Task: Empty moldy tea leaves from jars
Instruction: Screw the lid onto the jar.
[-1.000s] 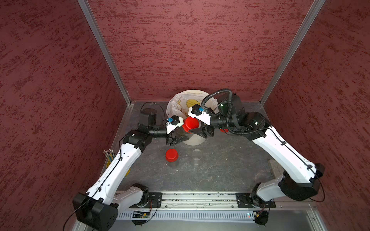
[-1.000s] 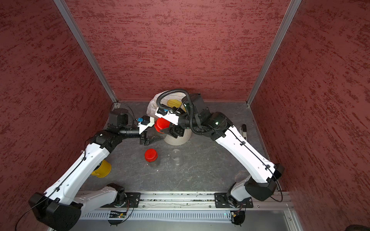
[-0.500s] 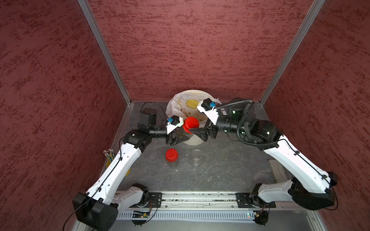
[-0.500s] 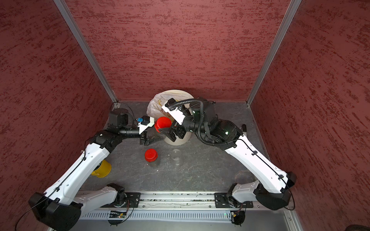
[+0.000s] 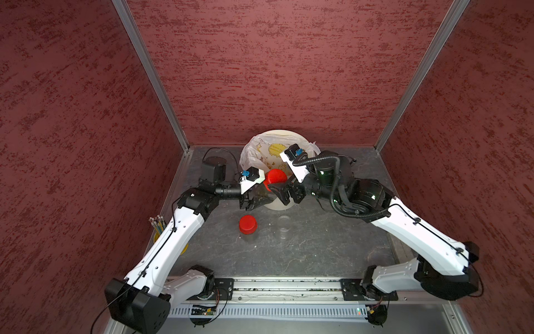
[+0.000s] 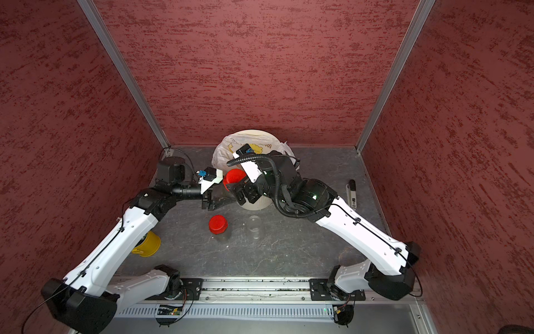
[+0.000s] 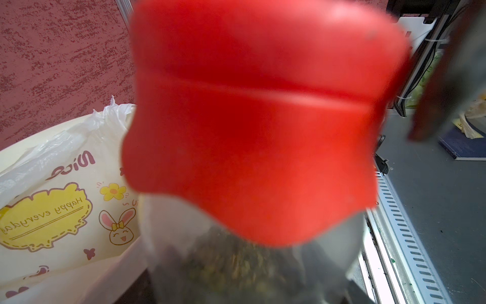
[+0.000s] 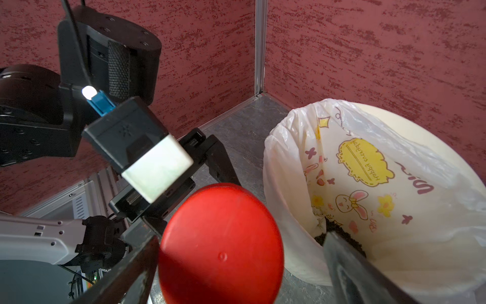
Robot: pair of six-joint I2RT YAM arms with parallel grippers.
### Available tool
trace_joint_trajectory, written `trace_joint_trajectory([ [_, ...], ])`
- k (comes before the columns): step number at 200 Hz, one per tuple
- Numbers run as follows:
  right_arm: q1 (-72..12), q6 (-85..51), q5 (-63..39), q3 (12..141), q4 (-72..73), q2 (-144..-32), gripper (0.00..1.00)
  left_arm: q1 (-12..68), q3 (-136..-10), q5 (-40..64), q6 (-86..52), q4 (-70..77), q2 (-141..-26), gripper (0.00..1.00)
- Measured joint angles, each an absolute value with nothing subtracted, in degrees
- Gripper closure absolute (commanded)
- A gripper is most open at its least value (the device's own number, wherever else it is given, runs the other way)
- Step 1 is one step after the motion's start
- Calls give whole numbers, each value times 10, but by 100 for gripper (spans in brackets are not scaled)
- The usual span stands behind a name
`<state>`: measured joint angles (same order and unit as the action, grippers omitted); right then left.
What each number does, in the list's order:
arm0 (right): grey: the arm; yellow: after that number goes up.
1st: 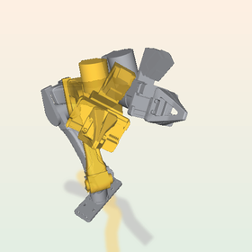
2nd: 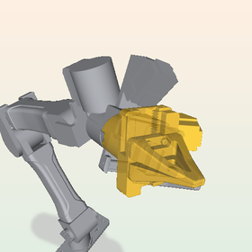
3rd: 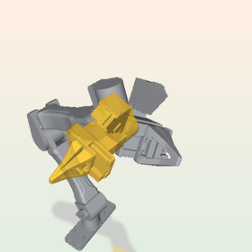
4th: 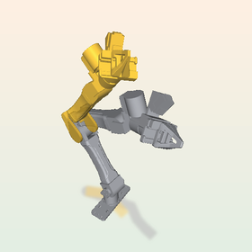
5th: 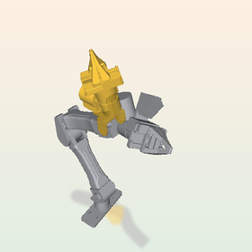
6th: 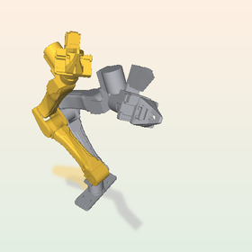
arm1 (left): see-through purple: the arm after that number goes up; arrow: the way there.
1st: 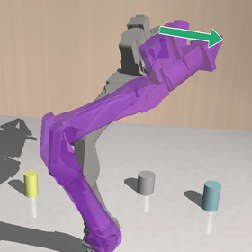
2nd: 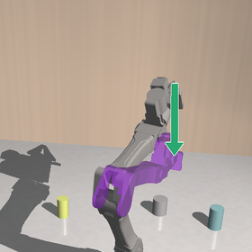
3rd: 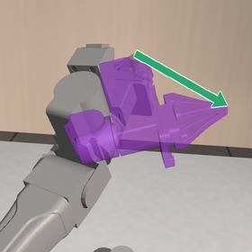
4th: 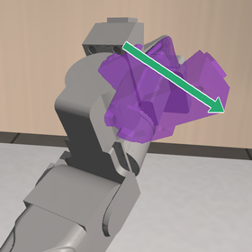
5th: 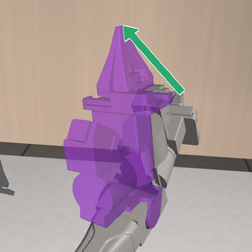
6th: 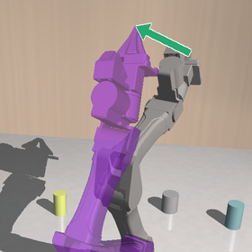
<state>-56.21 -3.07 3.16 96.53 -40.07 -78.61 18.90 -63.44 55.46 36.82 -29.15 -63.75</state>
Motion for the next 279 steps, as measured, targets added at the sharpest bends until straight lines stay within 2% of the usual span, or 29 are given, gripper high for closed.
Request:
trace_joint_trajectory([
  [101, -564, -34, 25, 959, -391, -799, 20, 188, -634, 552, 367, -292, -637, 38],
  [158, -565, -30, 17, 959, -387, -800, 35, 187, -634, 552, 367, -292, -637, 38],
  [224, -557, -9, 1, 935, -361, -792, 57, 186, -634, 548, 369, -296, -637, 38],
  [279, -509, 95, -110, 932, -363, -790, 59, 187, -634, 542, 370, -295, -637, 38],
])
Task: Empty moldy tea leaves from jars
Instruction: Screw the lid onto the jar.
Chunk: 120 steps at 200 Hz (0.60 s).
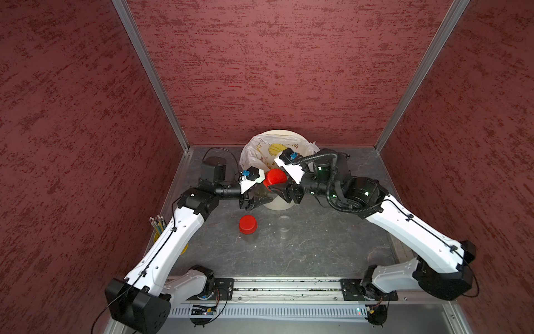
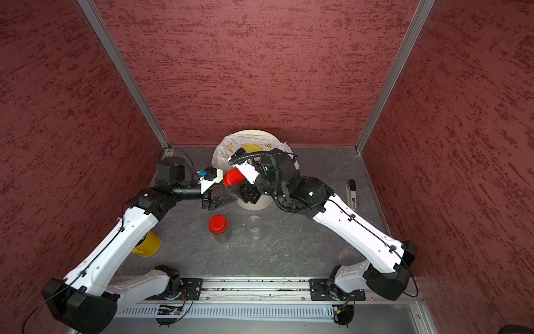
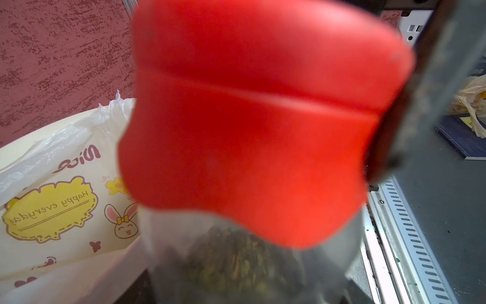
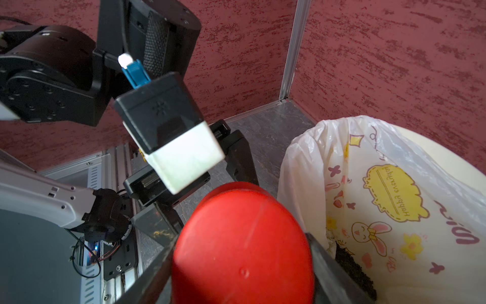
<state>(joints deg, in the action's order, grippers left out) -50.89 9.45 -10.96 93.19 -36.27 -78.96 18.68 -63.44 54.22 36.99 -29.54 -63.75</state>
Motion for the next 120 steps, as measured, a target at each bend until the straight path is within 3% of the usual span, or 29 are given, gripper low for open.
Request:
trace_joint_trajectory([
  [43, -465, 204, -216, 971, -413, -803, 61, 191, -638, 551, 373, -290, -637, 38],
  [88, -451, 287, -258, 1001, -441, -821, 60, 191, -641, 552, 377, -290, -637, 38],
  [120, -449, 315, -264, 1009, -453, -824, 49, 191, -641, 553, 383, -289, -637, 38],
])
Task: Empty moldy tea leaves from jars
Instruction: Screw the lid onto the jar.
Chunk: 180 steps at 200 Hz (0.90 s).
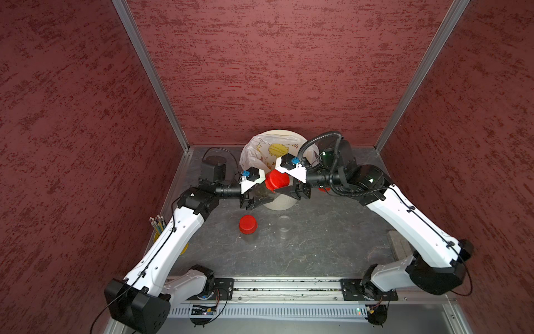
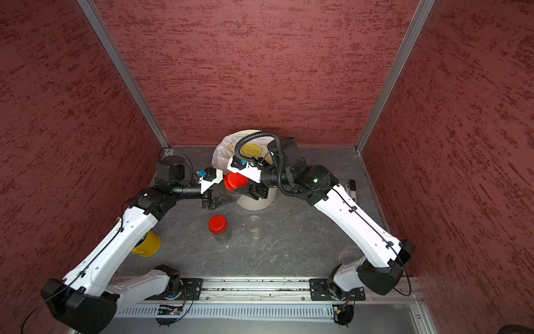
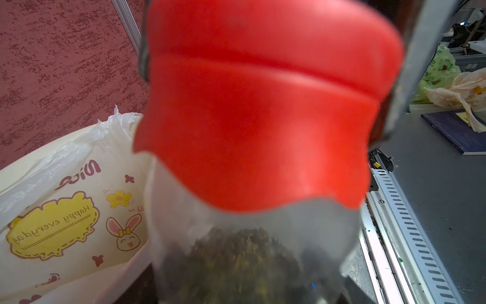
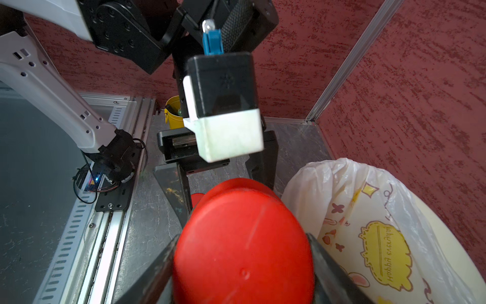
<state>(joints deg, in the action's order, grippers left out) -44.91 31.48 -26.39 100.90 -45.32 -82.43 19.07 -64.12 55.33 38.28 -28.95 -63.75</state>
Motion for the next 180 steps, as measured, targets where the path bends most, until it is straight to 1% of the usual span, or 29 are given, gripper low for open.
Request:
trace_joint_trajectory([
  [10, -449, 318, -264, 1010, -455, -825, 39, 191, -641, 554, 384, -289, -637, 38],
  [26, -449, 319, -265, 1011, -455, -825, 27, 191, -641, 554, 384, -289, -637, 38],
  [39, -449, 322, -266, 1011, -453, -825, 14, 190, -641, 557, 381, -292, -637, 38],
  [56, -445, 304, -260, 1004, -439, -821, 1, 189, -641, 561, 377, -296, -637, 38],
  [97, -448, 213, -225, 945, -371, -768, 1, 189, -641, 567, 371, -297, -637, 38],
  [134, -477, 119, -161, 941, -350, -731, 1, 189, -641, 567, 369, -298, -637, 38],
  [180, -514, 29, -84, 940, -357, -755, 4, 184, -642, 567, 369, -300, -637, 38],
])
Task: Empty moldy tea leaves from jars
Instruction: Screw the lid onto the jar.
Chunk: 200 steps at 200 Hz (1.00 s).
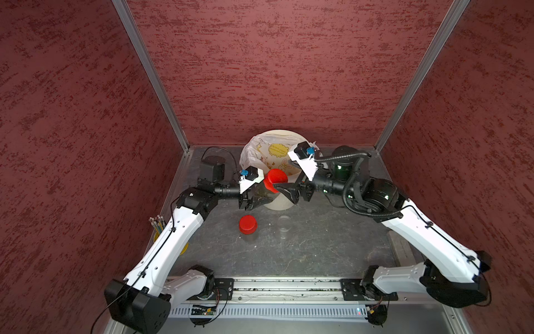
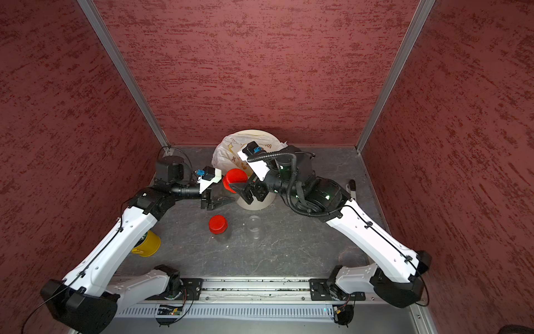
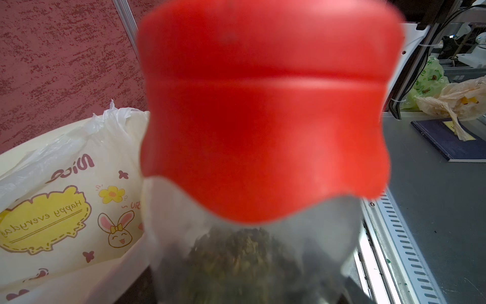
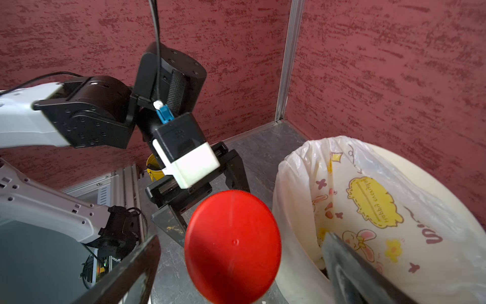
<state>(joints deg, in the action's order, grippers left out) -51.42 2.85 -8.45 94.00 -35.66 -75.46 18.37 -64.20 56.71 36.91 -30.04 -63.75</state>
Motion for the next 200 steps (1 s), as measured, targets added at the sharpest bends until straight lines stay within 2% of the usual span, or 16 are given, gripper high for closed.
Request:
trace_joint_trajectory([
  [54, -533, -15, -43, 937, -367, -777, 8, 183, -642, 567, 369, -300, -638, 38],
  [157, -538, -17, -54, 937, -368, -781, 44, 183, -642, 564, 368, -301, -638, 38],
  [200, -538, 18, -58, 937, -368, -781, 51, 183, -642, 565, 369, -300, -638, 38],
])
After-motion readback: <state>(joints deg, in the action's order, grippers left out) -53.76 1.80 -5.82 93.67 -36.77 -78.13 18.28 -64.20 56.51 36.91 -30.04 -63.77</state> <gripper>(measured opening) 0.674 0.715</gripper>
